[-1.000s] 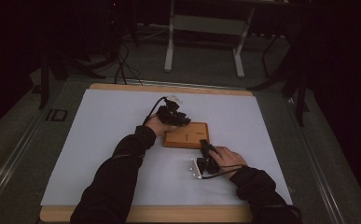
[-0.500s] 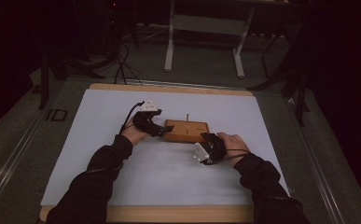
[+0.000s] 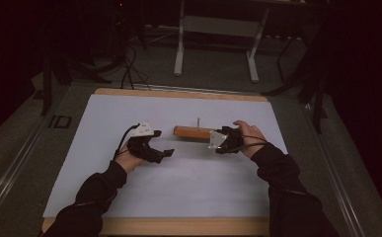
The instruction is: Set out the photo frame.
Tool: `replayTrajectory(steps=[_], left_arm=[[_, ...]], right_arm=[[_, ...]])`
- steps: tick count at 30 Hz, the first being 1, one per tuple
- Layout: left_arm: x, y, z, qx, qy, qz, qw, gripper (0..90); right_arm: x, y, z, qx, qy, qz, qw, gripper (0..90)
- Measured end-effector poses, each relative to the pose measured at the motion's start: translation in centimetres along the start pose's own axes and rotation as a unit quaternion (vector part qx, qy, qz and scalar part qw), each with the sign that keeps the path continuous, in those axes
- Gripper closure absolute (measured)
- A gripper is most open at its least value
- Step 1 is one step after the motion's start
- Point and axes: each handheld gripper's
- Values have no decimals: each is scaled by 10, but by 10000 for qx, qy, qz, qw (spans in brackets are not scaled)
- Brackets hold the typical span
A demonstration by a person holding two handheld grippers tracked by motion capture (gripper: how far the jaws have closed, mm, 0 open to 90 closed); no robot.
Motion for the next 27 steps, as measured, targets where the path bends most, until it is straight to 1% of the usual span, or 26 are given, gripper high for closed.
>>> replayTrajectory(steps=[2, 3, 5, 6, 7, 8, 11, 15, 19, 21, 23, 24, 25, 26, 27], left_arm=[[-4, 3, 1, 5, 50, -7, 10000, 77], [-5, 4, 1, 8, 81, -1, 10000, 77], [-7, 5, 2, 4, 115, 10, 9999, 77], [-10, 7, 3, -25, 155, 20, 9999, 77], [-11, 8, 3, -59, 189, 36, 9998, 78], [-12, 9, 4, -76, 207, 49, 9997, 77], [-15, 11, 5, -95, 278, 56, 9996, 77], [-18, 13, 7, -184, 341, 101, 9992, 77], [-21, 17, 9, -278, 389, 168, 9987, 78], [-22, 19, 9, -296, 405, 162, 9986, 77], [-22, 21, 9, -294, 421, 158, 9986, 78], [-22, 21, 9, -294, 421, 158, 9986, 78], [-22, 22, 9, -310, 435, 186, 9984, 78], [-22, 22, 8, -309, 426, 188, 9984, 78], [-22, 23, 8, -321, 437, 214, 9983, 78]], right_arm=[[-7, -1, 0, 28, -132, -10, 9999, 703], [-14, -1, -1, 32, -292, -27, 9996, 702], [-14, -1, -1, 32, -292, -27, 9996, 702], [-19, 0, -1, 25, -395, -27, 9992, 702], [-28, 1, -2, 47, -589, -92, 9982, 702], [-34, 1, -3, 66, -708, -102, 9974, 702], [-47, 0, -6, 129, -985, -171, 9949, 702], [-64, -1, -10, 216, -1337, -306, 9903, 702], [-76, -1, -14, 272, -1571, -386, 9865, 700], [-82, 0, -17, 271, -1700, -498, 9838, 697], [-88, 1, -20, 256, -1718, -565, 9832, 692], [-88, 1, -20, 256, -1718, -565, 9832, 692], [-91, 1, -21, 251, -1774, -617, 9819, 692], [-94, 1, -23, 281, -1763, -689, 9815, 688], [-95, 1, -23, 294, -1774, -707, 9812, 688]])
Point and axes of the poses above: each handheld gripper's, and its own axes: z roughly backward along the jaws, y roughly out of its underside, x roughly to its left, and after that the axes turned 6 degrees about x, right-handed
